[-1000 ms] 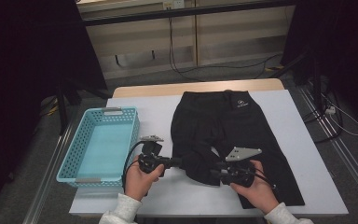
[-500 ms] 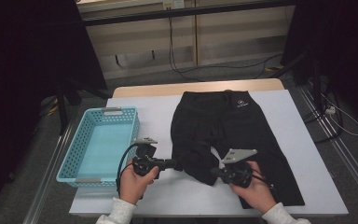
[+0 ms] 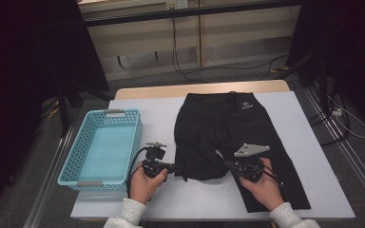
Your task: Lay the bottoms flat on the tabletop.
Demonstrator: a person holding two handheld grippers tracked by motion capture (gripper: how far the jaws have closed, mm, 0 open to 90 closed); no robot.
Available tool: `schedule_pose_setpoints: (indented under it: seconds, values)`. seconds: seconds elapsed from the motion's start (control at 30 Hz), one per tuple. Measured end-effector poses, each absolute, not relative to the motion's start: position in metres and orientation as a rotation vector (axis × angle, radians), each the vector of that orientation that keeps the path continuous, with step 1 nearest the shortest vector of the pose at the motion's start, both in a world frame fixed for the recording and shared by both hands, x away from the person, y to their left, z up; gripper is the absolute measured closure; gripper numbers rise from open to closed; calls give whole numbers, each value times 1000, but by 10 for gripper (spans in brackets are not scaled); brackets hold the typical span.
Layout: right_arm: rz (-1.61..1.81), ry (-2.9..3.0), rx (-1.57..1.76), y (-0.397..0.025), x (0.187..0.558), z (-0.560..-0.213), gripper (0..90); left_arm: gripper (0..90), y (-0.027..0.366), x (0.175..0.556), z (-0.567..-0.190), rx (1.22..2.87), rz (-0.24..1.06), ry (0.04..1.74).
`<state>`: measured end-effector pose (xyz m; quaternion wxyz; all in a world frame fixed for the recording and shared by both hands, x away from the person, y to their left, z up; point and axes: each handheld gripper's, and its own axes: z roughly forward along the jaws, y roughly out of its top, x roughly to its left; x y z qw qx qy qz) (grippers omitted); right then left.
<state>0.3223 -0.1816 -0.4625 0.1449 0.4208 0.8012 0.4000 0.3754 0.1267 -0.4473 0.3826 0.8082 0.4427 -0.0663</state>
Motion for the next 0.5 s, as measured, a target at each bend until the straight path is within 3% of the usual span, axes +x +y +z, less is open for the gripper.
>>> schedule_pose_setpoints:
  seconds: [0.1, 0.17, 0.3, 0.5]
  values:
    - [1138, 2319, 1198, -178, 324, -466, 847, 842, 126, 374, -452, 2076, -181, 1132]
    - [1127, 2312, 1185, -177, 321, -465, 727, 833, 125, 372, -452, 2085, -186, 1125]
    - [1123, 2289, 1140, -173, 313, -460, 610, 819, 126, 367, -453, 2093, -170, 1118]
    - [1105, 2290, 1089, -168, 300, -453, 593, 839, 129, 363, -454, 2088, -158, 1126]
